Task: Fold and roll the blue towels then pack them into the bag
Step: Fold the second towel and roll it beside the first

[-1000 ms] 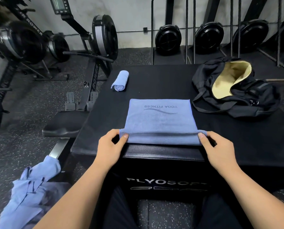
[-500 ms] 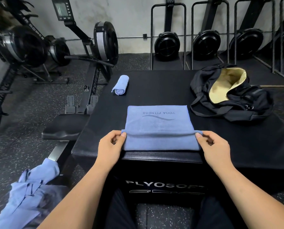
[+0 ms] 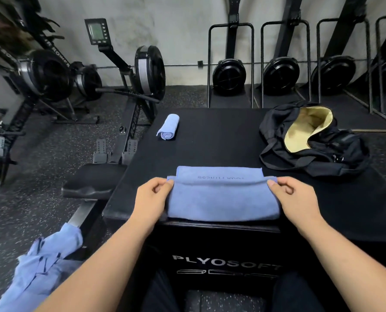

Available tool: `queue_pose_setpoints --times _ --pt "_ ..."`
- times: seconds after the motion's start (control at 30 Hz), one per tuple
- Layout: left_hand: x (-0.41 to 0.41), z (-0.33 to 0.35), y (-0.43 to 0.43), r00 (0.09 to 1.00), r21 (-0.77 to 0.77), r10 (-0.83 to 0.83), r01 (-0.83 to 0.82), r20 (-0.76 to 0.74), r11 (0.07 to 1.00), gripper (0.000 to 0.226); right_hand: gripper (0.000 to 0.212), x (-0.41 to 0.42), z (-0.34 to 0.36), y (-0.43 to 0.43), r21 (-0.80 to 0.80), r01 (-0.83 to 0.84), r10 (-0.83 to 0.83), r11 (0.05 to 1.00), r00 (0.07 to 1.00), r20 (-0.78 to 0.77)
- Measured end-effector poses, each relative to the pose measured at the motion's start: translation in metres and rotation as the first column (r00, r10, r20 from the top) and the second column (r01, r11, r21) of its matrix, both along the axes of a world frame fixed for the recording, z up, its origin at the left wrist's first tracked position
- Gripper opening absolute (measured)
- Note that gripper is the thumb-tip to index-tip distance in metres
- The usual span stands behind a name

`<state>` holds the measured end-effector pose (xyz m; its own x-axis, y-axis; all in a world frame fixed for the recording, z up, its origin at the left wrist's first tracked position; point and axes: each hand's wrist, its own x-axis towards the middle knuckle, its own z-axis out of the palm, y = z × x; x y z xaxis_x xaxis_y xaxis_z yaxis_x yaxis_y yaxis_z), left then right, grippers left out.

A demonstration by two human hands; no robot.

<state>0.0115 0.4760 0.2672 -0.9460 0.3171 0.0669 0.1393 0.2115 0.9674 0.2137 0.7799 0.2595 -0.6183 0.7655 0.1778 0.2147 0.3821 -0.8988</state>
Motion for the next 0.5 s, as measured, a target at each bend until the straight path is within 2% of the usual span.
queue_pose_setpoints --times 0.07,0.1,0.13,0.23,0.27,0.4,0.5 --pt "-0.019 0.006 0.018 0.998 -0.011 0.059 -0.059 -0.019 0.998 0.013 0.014 -0.023 0.007 0.019 0.030 0.047 -0.048 0.998 0.997 0.063" --pt "-0.027 0.004 0.024 0.998 -0.043 0.060 -0.061 -0.021 0.997 0.007 0.015 -0.032 0.007 0.025 0.043 0.051 -0.056 0.998 0.992 0.113" --pt "-0.032 0.002 0.029 1.000 -0.111 0.024 -0.026 -0.016 0.993 0.010 0.014 -0.038 0.004 0.028 0.057 0.028 -0.038 0.998 0.983 0.177" --pt "-0.034 -0.015 0.028 0.990 -0.325 -0.139 0.134 0.009 0.936 0.056 0.031 -0.041 -0.014 0.026 0.098 -0.106 0.071 0.990 0.950 0.303" --pt "-0.031 -0.020 0.025 0.987 -0.337 -0.158 0.144 -0.015 0.931 0.059 0.030 -0.036 -0.020 0.022 0.123 -0.116 0.075 0.986 0.952 0.297" --pt "-0.023 -0.033 0.014 0.967 -0.408 -0.198 0.119 -0.158 0.905 0.034 0.028 -0.015 -0.029 0.005 0.184 -0.089 0.044 0.979 0.970 0.240" --pt "-0.019 -0.037 0.007 0.957 -0.412 -0.249 0.170 -0.146 0.895 0.037 0.029 -0.005 -0.031 -0.003 0.173 -0.063 0.026 0.983 0.977 0.210"
